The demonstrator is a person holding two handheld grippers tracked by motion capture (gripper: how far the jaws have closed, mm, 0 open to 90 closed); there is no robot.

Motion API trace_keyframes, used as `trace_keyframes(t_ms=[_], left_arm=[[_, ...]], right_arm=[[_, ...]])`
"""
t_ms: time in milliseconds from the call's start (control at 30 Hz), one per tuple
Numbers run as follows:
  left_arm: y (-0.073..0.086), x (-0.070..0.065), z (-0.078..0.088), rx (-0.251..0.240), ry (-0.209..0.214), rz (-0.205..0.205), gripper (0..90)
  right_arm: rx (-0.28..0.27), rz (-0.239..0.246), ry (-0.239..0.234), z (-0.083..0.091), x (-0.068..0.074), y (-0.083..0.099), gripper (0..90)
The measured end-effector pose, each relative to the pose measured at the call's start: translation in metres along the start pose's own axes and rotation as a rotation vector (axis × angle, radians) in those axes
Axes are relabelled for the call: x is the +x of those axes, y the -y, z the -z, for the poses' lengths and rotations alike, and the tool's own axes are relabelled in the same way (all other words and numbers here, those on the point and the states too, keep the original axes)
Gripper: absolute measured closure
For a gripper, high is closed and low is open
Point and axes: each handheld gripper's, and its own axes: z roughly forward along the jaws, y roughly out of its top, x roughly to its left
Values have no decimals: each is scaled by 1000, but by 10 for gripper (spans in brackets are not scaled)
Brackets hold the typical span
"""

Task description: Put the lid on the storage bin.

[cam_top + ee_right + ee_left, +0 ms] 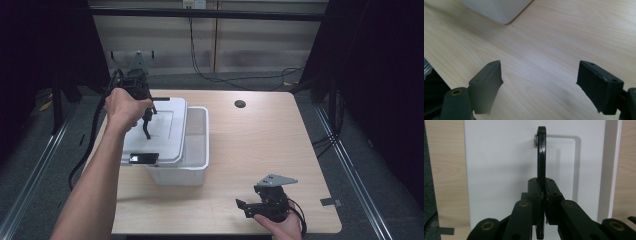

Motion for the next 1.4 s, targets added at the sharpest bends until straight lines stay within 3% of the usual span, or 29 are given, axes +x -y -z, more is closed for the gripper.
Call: trace_keyframes(t_ms=[433,867,1000,1267,1333,1400], left_arm=[[0,-19,-14,1,17,26,849],[1,-42,-10,-15,-4,3,849],[1,-47,-13,-24,5,8,849],[2,-57,-20,-22,-15,20,849],[2,-61,-21,-17,-21,2,848],[2,-62,-23,-19,6,13,848]], right_arm=[[2,-2,-3,0,0,0,192],[0,4,-4,1,1,0,192],[0,5,-7,1,1,1,192],[0,6,-5,1,1,1,192],[2,4,-5,1,1,1,192],[1,5,-4,1,1,0,192]])
